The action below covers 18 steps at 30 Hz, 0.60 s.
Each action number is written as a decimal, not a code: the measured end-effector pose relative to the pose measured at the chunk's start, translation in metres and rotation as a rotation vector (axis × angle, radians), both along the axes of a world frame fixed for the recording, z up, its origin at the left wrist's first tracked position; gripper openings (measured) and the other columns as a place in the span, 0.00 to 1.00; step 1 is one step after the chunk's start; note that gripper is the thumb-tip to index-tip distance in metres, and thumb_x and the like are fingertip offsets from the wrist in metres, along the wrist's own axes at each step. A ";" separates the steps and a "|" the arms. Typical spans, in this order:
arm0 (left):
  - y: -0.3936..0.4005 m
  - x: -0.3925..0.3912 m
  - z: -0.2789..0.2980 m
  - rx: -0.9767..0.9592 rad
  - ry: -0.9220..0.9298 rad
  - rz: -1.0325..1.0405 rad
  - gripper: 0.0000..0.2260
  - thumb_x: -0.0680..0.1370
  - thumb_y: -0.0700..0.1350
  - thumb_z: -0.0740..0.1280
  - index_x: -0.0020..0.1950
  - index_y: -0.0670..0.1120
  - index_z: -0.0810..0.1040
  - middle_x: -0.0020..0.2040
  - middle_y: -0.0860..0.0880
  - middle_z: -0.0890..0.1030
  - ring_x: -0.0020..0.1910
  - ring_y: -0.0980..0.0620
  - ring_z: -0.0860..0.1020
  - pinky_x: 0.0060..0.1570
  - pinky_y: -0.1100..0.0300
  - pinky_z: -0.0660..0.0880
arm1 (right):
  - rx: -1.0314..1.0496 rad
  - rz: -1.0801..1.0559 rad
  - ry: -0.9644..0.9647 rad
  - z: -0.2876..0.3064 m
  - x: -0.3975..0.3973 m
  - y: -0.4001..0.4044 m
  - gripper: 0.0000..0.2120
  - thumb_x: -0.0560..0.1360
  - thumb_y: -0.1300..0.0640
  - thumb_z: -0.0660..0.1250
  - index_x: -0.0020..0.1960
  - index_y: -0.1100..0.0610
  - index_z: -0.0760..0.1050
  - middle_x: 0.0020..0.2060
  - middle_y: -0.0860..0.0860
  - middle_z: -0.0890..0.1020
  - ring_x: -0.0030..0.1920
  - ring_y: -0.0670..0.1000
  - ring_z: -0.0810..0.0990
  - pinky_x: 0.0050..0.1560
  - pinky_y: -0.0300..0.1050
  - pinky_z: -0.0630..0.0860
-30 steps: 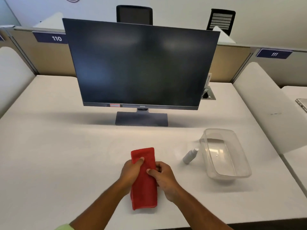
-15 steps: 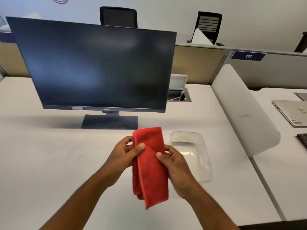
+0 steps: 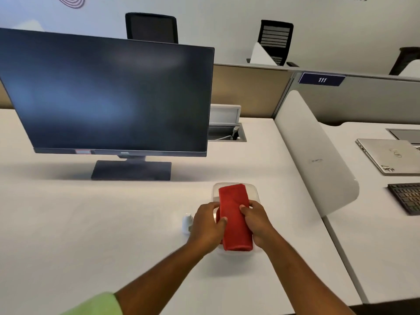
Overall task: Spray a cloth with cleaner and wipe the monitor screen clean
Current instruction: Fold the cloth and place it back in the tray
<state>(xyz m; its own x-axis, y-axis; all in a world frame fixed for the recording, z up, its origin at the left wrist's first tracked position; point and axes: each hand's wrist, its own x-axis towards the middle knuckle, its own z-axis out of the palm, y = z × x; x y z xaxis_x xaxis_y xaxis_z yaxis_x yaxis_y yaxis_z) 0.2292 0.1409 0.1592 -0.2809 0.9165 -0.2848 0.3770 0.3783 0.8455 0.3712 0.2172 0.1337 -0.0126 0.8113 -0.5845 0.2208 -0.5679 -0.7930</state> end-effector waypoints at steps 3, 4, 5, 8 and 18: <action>-0.005 0.004 -0.012 0.009 0.067 -0.037 0.22 0.80 0.46 0.69 0.73 0.51 0.68 0.71 0.51 0.70 0.68 0.52 0.72 0.66 0.58 0.72 | -0.020 0.044 -0.023 -0.007 -0.006 0.003 0.15 0.87 0.58 0.58 0.73 0.53 0.72 0.61 0.54 0.83 0.56 0.56 0.84 0.54 0.54 0.83; -0.006 0.005 -0.015 0.013 0.094 -0.051 0.22 0.81 0.45 0.68 0.74 0.52 0.67 0.72 0.52 0.69 0.69 0.53 0.71 0.66 0.60 0.70 | -0.039 0.050 -0.029 -0.009 -0.008 0.003 0.15 0.88 0.58 0.57 0.73 0.53 0.71 0.61 0.54 0.83 0.57 0.57 0.84 0.56 0.55 0.83; -0.007 0.005 -0.017 0.019 0.113 -0.066 0.23 0.81 0.44 0.68 0.74 0.52 0.67 0.72 0.52 0.68 0.69 0.53 0.70 0.65 0.63 0.69 | -0.066 0.062 -0.044 -0.010 -0.010 0.003 0.15 0.88 0.57 0.56 0.73 0.52 0.71 0.62 0.54 0.82 0.57 0.57 0.83 0.58 0.57 0.82; -0.011 0.006 -0.024 0.068 0.160 -0.103 0.25 0.80 0.40 0.68 0.75 0.52 0.66 0.73 0.53 0.66 0.69 0.55 0.68 0.61 0.71 0.63 | -0.108 0.099 -0.116 -0.016 -0.013 0.004 0.15 0.87 0.59 0.55 0.72 0.54 0.71 0.59 0.55 0.83 0.56 0.59 0.83 0.59 0.58 0.82; -0.024 0.008 -0.043 0.095 0.115 -0.130 0.19 0.85 0.42 0.61 0.75 0.53 0.65 0.64 0.70 0.68 0.68 0.54 0.74 0.44 0.81 0.69 | 0.379 0.652 -0.927 -0.025 -0.018 -0.008 0.42 0.78 0.38 0.69 0.84 0.44 0.50 0.80 0.55 0.57 0.75 0.62 0.68 0.67 0.56 0.77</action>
<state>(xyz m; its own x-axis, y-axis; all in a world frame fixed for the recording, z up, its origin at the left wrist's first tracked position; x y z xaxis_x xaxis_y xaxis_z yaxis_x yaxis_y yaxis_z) 0.2377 0.1174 0.1159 -0.1839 0.9684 -0.1684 0.5136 0.2407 0.8236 0.3533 0.2091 0.1087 -0.1859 0.9315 -0.3126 0.9569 0.0994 -0.2729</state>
